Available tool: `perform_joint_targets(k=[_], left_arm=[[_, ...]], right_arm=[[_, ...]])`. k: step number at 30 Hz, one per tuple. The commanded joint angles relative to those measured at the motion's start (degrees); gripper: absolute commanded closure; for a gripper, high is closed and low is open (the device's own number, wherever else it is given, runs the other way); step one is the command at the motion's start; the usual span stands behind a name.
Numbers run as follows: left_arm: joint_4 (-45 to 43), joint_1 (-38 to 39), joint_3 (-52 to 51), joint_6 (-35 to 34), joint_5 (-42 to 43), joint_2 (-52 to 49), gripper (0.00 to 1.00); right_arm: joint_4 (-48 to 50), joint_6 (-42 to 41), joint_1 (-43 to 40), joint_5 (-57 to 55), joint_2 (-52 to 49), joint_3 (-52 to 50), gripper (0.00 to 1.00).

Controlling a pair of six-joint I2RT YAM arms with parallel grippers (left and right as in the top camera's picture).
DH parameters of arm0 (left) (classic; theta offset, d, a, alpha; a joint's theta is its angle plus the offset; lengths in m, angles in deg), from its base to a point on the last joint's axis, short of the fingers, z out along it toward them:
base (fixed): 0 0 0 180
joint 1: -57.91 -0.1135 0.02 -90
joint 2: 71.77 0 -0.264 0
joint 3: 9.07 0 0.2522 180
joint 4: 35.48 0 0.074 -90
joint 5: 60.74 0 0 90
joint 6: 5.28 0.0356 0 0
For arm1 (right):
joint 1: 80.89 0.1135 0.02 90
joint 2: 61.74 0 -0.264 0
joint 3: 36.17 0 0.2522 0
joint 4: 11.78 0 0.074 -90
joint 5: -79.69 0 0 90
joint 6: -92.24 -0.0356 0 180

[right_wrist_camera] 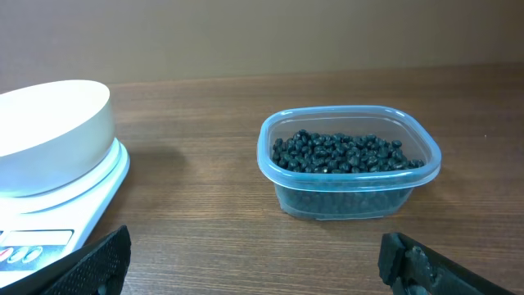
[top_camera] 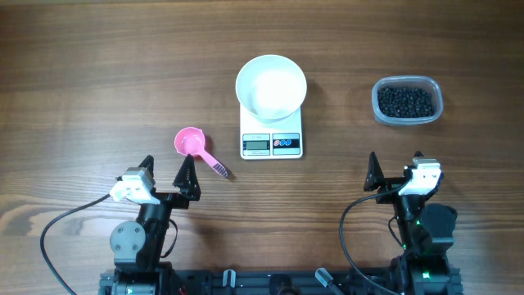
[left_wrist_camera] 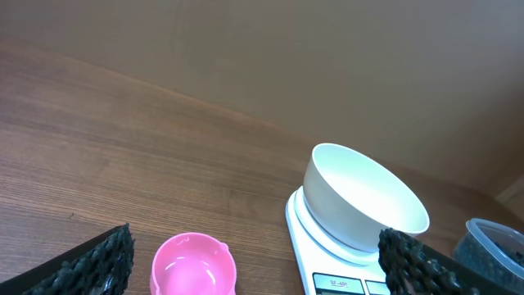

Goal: Scoop item into bowl and weigh 150g on scale

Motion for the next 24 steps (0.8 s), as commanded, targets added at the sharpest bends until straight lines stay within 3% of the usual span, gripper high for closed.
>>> perform_joint_targets(k=[1, 24], left_arm=[[0.04, 0.26, -0.46, -0.26, -0.57, -0.02, 0.0], [0.22, 0.26, -0.46, -0.31, -2.51, -0.02, 0.0]], right_arm=[[0.15, -0.26, -0.09, 0.92, -0.44, -0.04, 0.0], [0.15, -0.28, -0.09, 0.92, -0.44, -0.04, 0.0]])
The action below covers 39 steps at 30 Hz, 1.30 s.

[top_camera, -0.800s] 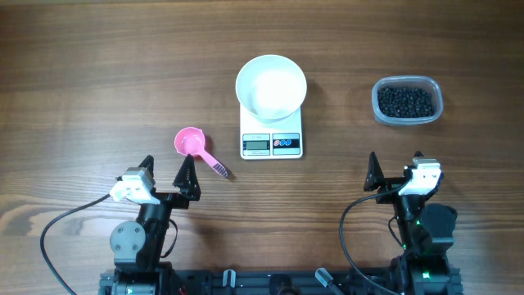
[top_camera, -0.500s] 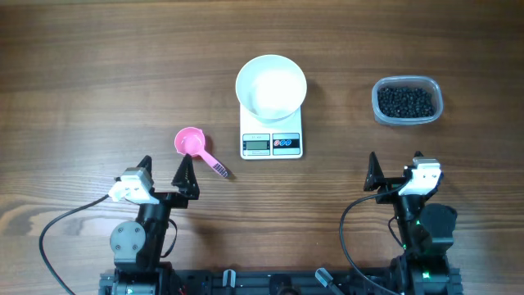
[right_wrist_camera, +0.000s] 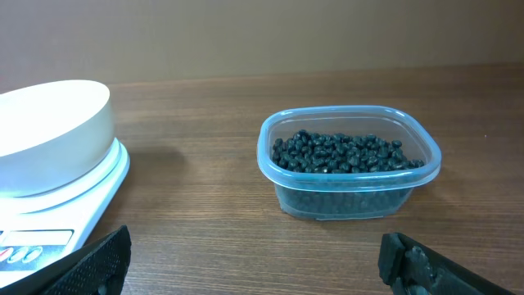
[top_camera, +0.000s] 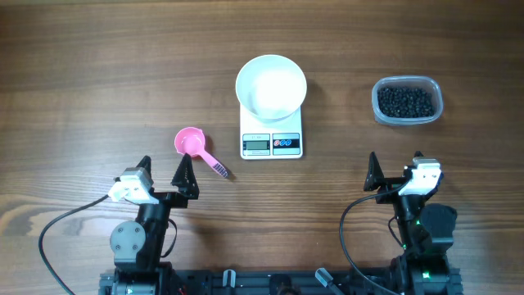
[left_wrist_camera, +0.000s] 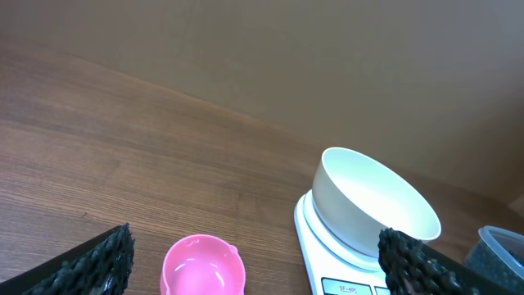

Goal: Scoop item into bowl and weigh 150g on scale

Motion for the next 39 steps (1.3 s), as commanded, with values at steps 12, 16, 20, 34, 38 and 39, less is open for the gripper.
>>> perform_joint_targets(k=[12, 16, 20, 34, 38, 39], left_arm=[[0.15, 0.26, -0.46, -0.31, -0.59, -0.02, 0.0], [0.15, 0.26, -0.46, -0.31, -0.59, -0.02, 0.0], [0.15, 0.26, -0.46, -0.31, -0.59, -0.02, 0.0], [-1.09, 0.26, 2.1, -4.63, -0.5, -0.02, 0.0], [-0.7, 0.26, 4.79, -4.63, -0.5, -0.02, 0.0], [-0.02, 0.26, 5.53, -4.61, -0.5, -0.02, 0.0]], right_arm=[[0.15, -0.26, -0.09, 0.92, -0.44, -0.04, 0.0], [0.15, -0.26, -0.09, 0.92, -0.44, -0.04, 0.0], [0.15, -0.26, -0.09, 0.92, -0.44, -0.04, 0.0], [0.15, -0.28, -0.09, 0.92, -0.44, -0.04, 0.0], [0.15, -0.26, -0.09, 0.92, -0.44, -0.04, 0.0], [0.15, -0.26, -0.09, 0.92, -0.44, -0.04, 0.0]])
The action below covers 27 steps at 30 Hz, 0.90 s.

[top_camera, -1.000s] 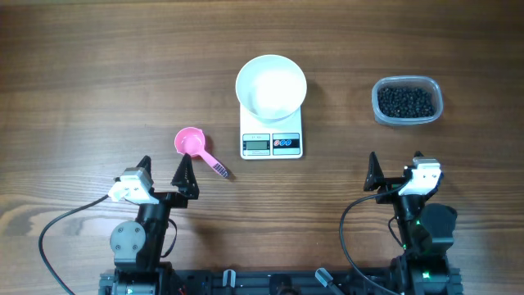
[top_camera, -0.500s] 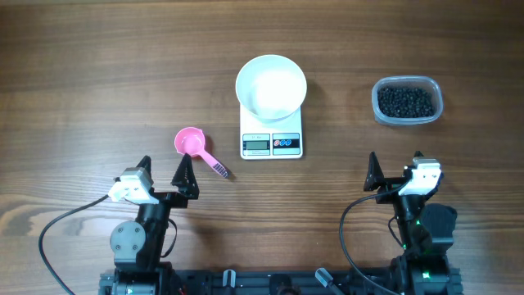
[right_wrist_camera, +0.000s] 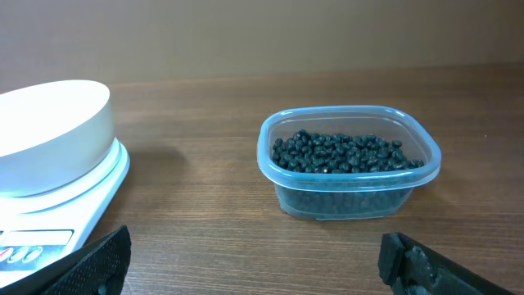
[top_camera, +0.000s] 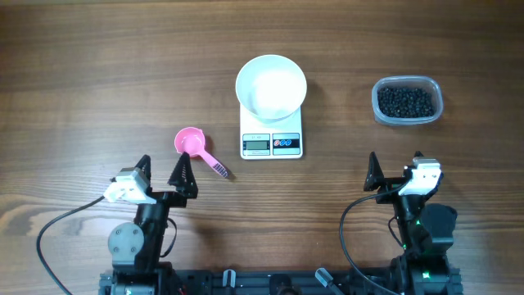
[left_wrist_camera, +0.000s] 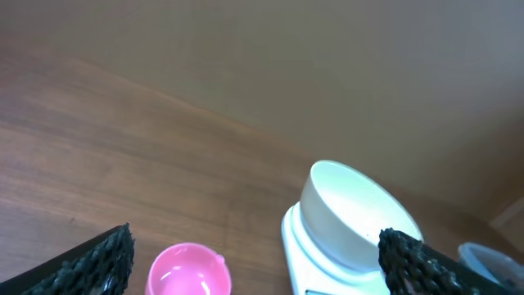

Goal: Scoop item into bowl and weigh 150g on scale

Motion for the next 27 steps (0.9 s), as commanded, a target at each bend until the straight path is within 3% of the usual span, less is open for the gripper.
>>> perform_joint_targets(k=[1, 9, 18, 27], left_arm=[[1.55, 0.26, 4.83, -0.96, -0.52, -0.02, 0.0], [6.14, 0.26, 11.52, -0.94, -0.59, -2.95, 0.0], [6.82, 0.26, 21.05, 0.17, -0.57, -14.4, 0.0], [17.77, 0.2, 35.32, 4.9, -2.32, -27.3, 0.0]], right_arm=[[0.15, -0.26, -0.09, 0.92, -0.44, -0.04, 0.0], [0.15, -0.28, -0.09, 0.92, -0.44, -0.04, 0.0], [0.15, -0.26, -0.09, 0.92, -0.44, -0.04, 0.0], [0.15, -0.28, -0.09, 0.92, -0.44, -0.02, 0.0]])
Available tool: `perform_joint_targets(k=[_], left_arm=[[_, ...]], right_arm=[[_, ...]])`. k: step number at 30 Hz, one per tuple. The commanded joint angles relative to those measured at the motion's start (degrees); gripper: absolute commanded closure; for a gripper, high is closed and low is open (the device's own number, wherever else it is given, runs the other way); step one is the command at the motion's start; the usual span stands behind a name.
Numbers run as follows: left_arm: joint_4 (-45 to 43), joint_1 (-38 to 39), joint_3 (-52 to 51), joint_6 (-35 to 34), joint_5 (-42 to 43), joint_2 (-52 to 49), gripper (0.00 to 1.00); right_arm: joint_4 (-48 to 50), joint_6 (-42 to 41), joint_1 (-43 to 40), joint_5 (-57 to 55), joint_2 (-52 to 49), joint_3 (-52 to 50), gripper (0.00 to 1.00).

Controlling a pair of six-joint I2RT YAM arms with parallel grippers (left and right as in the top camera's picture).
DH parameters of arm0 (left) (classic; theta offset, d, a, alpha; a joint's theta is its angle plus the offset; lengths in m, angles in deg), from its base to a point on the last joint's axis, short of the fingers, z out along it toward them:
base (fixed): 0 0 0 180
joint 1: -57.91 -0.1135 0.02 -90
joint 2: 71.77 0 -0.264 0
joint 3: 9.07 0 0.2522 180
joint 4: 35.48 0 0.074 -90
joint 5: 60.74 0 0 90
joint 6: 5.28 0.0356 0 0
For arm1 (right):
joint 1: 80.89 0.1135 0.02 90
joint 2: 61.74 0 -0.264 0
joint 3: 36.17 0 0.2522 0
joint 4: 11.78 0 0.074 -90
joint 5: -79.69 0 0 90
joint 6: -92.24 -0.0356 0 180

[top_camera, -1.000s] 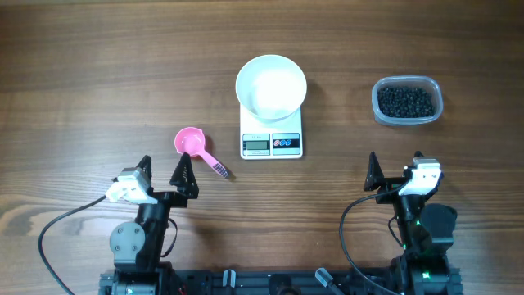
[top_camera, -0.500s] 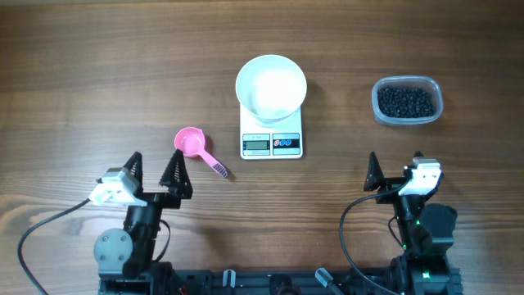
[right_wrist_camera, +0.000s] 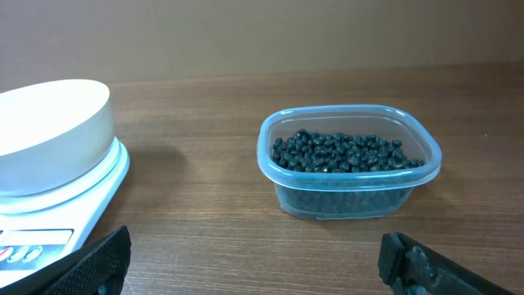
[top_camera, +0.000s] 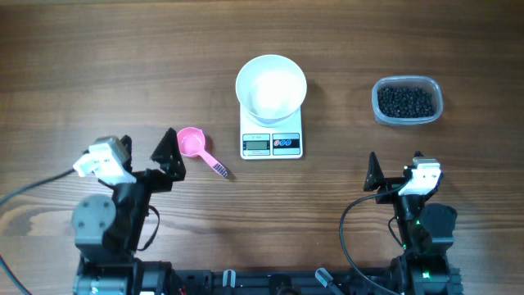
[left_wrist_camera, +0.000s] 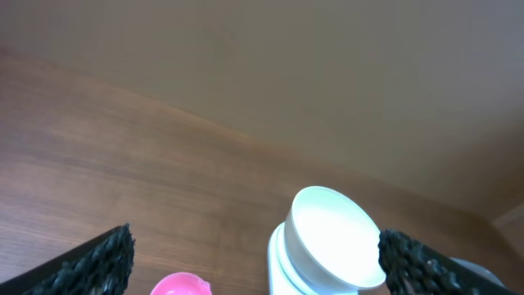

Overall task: Scoop item into bowl and weigh 150g on scale
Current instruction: 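Raise the left arm and move the left gripper over the pink scoop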

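A pink scoop (top_camera: pixel 196 148) lies on the table left of the white scale (top_camera: pixel 272 144); its cup (left_wrist_camera: pixel 179 286) shows at the bottom edge of the left wrist view. An empty white bowl (top_camera: pixel 271 85) sits on the scale, also seen as the bowl (left_wrist_camera: pixel 336 238) from the left wrist. A clear tub of black beans (top_camera: pixel 407 100) stands at the far right, and the tub (right_wrist_camera: pixel 350 161) is ahead of my right gripper. My left gripper (top_camera: pixel 147 149) is open, raised just left of the scoop. My right gripper (top_camera: pixel 395 170) is open, empty, near the front edge.
The wooden table (top_camera: pixel 98 65) stretches bare to the left and behind the scale. Cables trail from both arm bases at the front edge. The scale's display (top_camera: pixel 257 145) faces the front.
My left arm has lifted and moved left and forward, so its open gripper now stands close beside the scoop's cup. The right arm has not moved.
Both grippers stood open near the front edge, the scoop, scale, bowl and bean tub in place. The left gripper shifted slightly at each moment, then rose toward the scoop. Nothing has been taken hold of; the right arm stayed still.
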Motion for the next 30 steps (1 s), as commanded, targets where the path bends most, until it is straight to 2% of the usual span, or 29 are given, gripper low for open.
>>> perform_joint_targets(k=[1, 14, 16, 23, 30], left_arm=[[3.82, 0.2, 7.1, 2.43, -1.49, -5.25, 0.0], [19.08, 0.2, 28.5, 2.43, -2.71, -23.12, 0.0], [24.44, 0.2, 36.17, 2.43, -2.71, -29.57, 0.0], [36.3, 0.2, 49.46, 2.36, -2.43, -38.99, 0.0], [43.6, 0.22, 52.22, 2.19, 3.37, -41.51, 0.0]], right_arm=[[0.15, -0.26, -0.09, 0.92, -0.33, -0.02, 0.0], [0.15, -0.28, -0.09, 0.92, -0.33, -0.04, 0.0], [0.15, -0.28, -0.09, 0.92, -0.33, -0.04, 0.0], [0.15, -0.26, -0.09, 0.92, -0.33, -0.02, 0.0], [0.15, -0.28, -0.09, 0.92, -0.33, -0.04, 0.0]])
